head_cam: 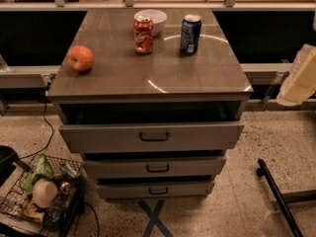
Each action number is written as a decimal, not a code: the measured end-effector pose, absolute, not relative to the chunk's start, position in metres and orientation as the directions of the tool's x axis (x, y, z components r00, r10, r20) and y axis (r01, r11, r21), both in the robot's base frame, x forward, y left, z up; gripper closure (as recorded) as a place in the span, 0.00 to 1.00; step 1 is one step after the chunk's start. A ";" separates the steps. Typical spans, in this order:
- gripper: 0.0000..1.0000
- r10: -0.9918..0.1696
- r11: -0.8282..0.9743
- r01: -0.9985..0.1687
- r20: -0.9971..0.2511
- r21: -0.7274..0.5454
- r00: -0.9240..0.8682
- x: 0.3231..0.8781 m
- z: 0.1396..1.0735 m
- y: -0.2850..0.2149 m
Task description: Open top drawer
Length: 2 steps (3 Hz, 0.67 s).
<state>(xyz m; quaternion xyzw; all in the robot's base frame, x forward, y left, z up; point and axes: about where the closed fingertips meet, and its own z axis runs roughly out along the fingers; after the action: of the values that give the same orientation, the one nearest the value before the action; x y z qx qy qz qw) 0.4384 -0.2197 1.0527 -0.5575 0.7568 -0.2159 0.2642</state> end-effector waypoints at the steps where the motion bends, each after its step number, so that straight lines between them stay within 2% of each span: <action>1: 0.00 -0.958 0.285 -0.730 -0.159 -0.622 -0.239 0.438 1.053 -0.220; 2: 0.00 -0.965 0.260 -0.754 -0.180 -0.604 -0.188 0.441 1.044 -0.198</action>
Offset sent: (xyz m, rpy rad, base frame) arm 0.0166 0.0447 -0.0442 0.0733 0.0823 0.1270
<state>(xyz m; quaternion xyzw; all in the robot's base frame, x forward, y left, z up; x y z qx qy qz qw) 0.4415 -0.1977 1.0441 -0.5764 0.7457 -0.1949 0.2715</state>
